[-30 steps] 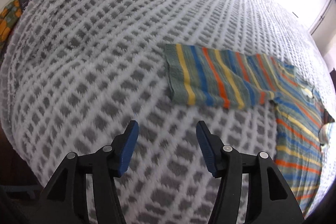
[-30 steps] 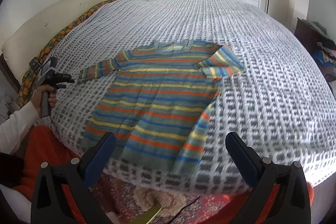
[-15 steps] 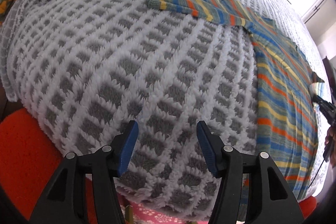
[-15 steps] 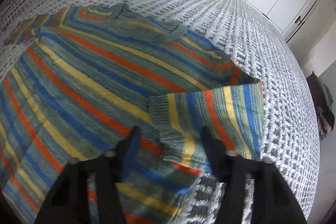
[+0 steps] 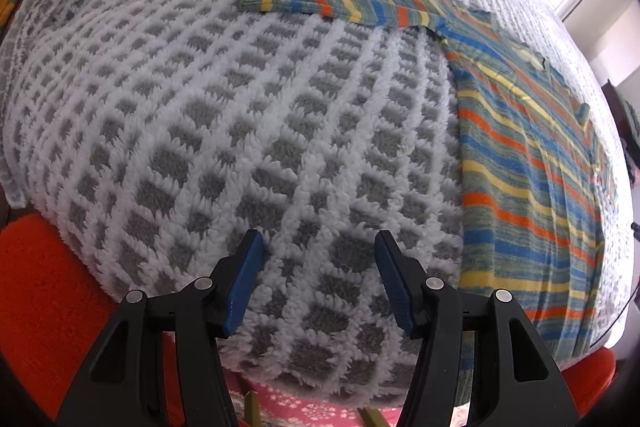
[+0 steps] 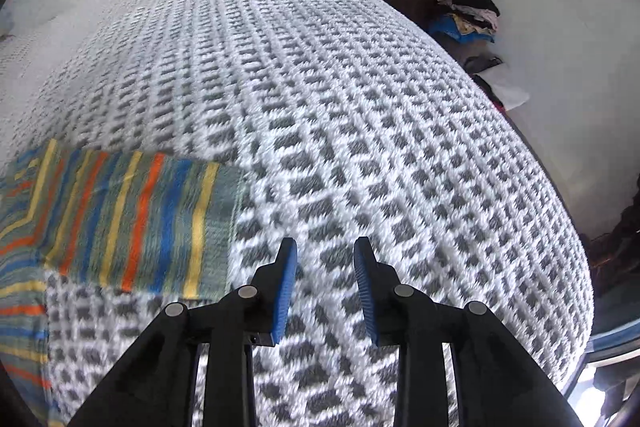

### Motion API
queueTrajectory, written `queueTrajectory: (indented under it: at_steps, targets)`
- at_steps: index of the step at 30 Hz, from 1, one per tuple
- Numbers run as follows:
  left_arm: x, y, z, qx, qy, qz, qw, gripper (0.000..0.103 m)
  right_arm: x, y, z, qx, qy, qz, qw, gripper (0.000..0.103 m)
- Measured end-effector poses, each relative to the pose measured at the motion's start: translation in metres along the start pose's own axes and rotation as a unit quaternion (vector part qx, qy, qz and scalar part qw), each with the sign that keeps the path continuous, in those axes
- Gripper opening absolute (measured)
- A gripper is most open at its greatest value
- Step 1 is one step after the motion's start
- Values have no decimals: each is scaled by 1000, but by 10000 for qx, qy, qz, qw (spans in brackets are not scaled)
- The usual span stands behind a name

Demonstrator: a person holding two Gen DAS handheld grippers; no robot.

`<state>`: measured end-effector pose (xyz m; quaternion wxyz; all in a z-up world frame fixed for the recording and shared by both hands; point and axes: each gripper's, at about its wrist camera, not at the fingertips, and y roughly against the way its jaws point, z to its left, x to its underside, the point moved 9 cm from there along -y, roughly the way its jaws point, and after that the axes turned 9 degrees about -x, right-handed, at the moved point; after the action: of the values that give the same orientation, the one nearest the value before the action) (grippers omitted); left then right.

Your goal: Fold small clothes

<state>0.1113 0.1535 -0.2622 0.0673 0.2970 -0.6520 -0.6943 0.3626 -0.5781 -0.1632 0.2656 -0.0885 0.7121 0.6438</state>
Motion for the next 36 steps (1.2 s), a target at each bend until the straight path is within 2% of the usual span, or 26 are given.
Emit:
queueTrajectory:
  at_steps: [3,7,11,13,15,16,17,18,19,22,25,27,29,31,33,34,36]
  targets:
    - [7,3,-10,191,-160,35,9997,60,54,28,45,-1117,105,113,9936,32]
    - [26,5,-32,476,-586,109,9971,60,158,84,143,-2431,410,521,9677,37]
    - [46,9,-57,641,-1110,90,9917,61,246,139,238,-2840,1208,550,9496,51]
    - [54,9,-69,651,-1415,129,9877,61,276,155,285,-2969,1703,551,9380,64]
    - [59,10,-74,550,-1624,86,9852,61,295,158,319,-2731,2391,450,9307,63]
    - [63,11,-74,524,-1703,69,9840,61,301,153,326,-2378,2782,399,9298,52]
    - [64,13,-74,508,-1744,66,9833,61,303,147,323,-2061,3017,394,9300,36]
    - [65,15,-73,533,-1733,69,9834,61,303,142,314,-1953,2942,512,9342,1]
    - [66,19,-68,589,-1679,73,9840,61,299,138,295,-1959,2599,642,9434,0]
    - [65,26,-56,875,-1282,133,9878,61,277,135,225,-1695,1617,684,9698,0]
    - [66,29,-50,1187,-1029,311,9871,61,266,141,171,-1298,1239,643,9817,0]
    - [69,32,-50,1372,-961,385,9851,61,266,145,157,-1150,1175,668,9841,9]
    - [70,36,-56,1580,-936,442,9820,61,262,153,172,-1432,1280,574,9797,14]
    - [73,41,-64,1814,-986,472,9773,61,268,162,210,-1960,1512,530,9674,38]
    - [74,47,-70,1903,-1070,425,9750,61,277,166,255,-2357,1889,499,9520,52]
    - [74,48,-73,1881,-1107,398,9751,61,282,168,274,-2459,2064,485,9458,52]
    - [77,45,-76,1744,-1237,446,9759,61,292,163,303,-2396,2356,490,9406,52]
